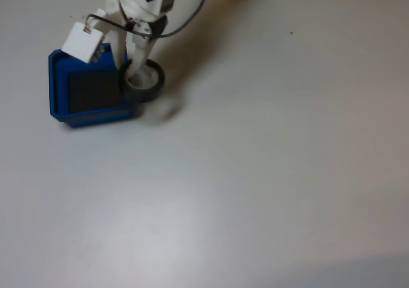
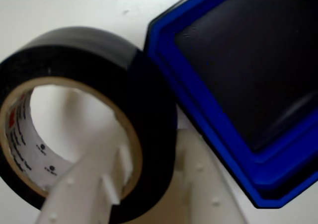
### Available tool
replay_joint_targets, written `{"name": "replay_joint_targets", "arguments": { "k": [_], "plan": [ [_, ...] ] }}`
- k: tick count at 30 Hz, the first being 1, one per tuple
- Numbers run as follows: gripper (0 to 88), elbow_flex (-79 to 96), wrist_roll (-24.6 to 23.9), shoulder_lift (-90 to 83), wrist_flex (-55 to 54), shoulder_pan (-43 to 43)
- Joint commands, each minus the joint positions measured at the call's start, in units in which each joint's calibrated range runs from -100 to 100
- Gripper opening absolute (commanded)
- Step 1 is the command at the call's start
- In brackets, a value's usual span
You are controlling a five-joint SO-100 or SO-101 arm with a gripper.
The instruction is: Pick the black tape roll and drop it in the blue box
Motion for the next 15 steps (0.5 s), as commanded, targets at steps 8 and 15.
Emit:
{"name": "replay_joint_targets", "arguments": {
  "k": [8,15],
  "plan": [
    [1.0,-4.2,0.2,3.6,-11.1,7.7],
    [1.0,-4.2,0.3,8.4,-17.3,13.7]
  ]
}}
